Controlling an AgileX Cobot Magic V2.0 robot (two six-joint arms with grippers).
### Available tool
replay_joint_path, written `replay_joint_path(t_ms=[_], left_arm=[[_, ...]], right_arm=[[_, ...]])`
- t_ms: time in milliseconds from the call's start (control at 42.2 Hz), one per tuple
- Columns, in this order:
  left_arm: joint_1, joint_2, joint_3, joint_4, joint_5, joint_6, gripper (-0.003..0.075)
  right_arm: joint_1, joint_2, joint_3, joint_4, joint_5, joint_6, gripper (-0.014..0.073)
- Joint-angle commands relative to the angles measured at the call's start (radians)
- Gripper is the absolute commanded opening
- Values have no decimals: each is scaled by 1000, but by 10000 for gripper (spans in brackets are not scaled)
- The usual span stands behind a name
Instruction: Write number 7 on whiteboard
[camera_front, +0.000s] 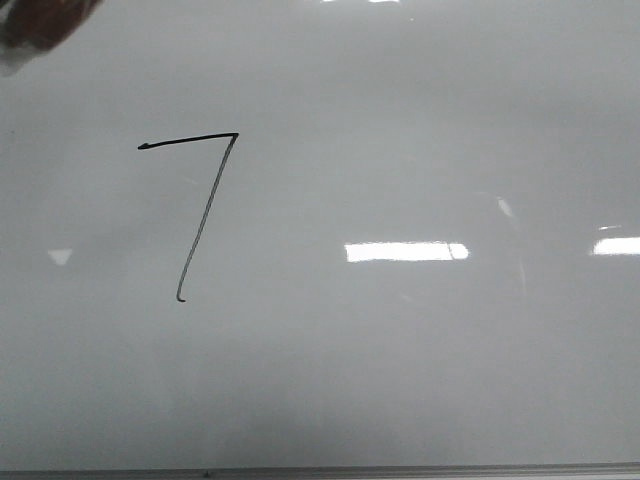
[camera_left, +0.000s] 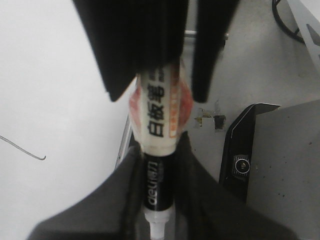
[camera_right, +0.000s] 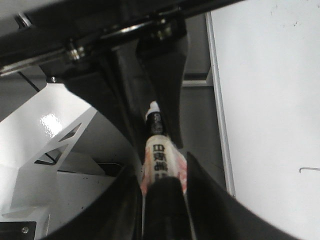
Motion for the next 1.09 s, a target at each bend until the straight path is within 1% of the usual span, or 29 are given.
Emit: replay_joint_path(t_ms=[0, 71, 142, 190, 261, 332, 403, 474, 522, 569, 616, 688, 735, 759, 854, 901, 925, 948, 996, 1020, 1067], left_arm=[[-7, -5, -31, -5, -47, -17, -20], [-7, -5, -31, 48, -44, -83, -20], [-7, -5, -22, 160, -43, -216, -20], [-7, -5, -7, 282, -43, -344, -20], [-7, -5, 22, 485, -35, -611, -20], [-7, -5, 45, 647, -11, -809, -20], [-7, -5, 76, 845, 32, -1001, -20], [8, -5, 106, 1010, 47, -1142, -20], [40, -5, 115, 1049, 28, -1194, -20], [81, -5, 121, 1063, -20, -1220, -20], [146, -5, 130, 1062, -89, -1221, -20], [268, -5, 146, 1057, -203, -1221, -20], [389, -5, 153, 1027, -286, -1222, -20], [422, -3, 158, 1016, -320, -1222, -20], [642, 7, 178, 883, -472, -1183, -20], [719, 15, 196, 794, -557, -1110, -20], [760, 18, 205, 720, -594, -1072, -20], [785, 24, 219, 643, -639, -1017, -20], [825, 37, 241, 539, -700, -935, -20], [835, 48, 256, 498, -733, -887, -20], [849, 69, 276, 443, -771, -840, -20]], right_arm=[[-14, -57, -29, 35, -52, -10, 494], [-60, -103, -29, 30, -53, 39, 496], [-141, -170, -6, 25, -43, 87, 496], [-199, -227, 34, 25, -46, 113, 496], [-286, -324, 139, 25, -88, 159, 481], [-364, -422, 238, 24, -153, 202, 440], [-448, -538, 381, 24, -232, 240, 397], [-531, -682, 514, 24, -298, 276, 370], [-564, -749, 574, 24, -319, 283, 363], [-589, -803, 624, 25, -328, 283, 362], [-615, -864, 664, 25, -329, 287, 362], [-635, -924, 702, 25, -319, 291, 362], [-639, -955, 717, 25, -307, 294, 362], [-639, -965, 721, 25, -300, 294, 362], [-639, -983, 723, 25, -266, 294, 362], [-639, -983, 723, 29, -254, 294, 362], [-639, -983, 723, 31, -247, 294, 362], [-639, -983, 723, 33, -243, 294, 362], [-639, -983, 723, 38, -237, 294, 362], [-639, -983, 723, 42, -235, 294, 362], [-639, -983, 723, 48, -231, 294, 362]])
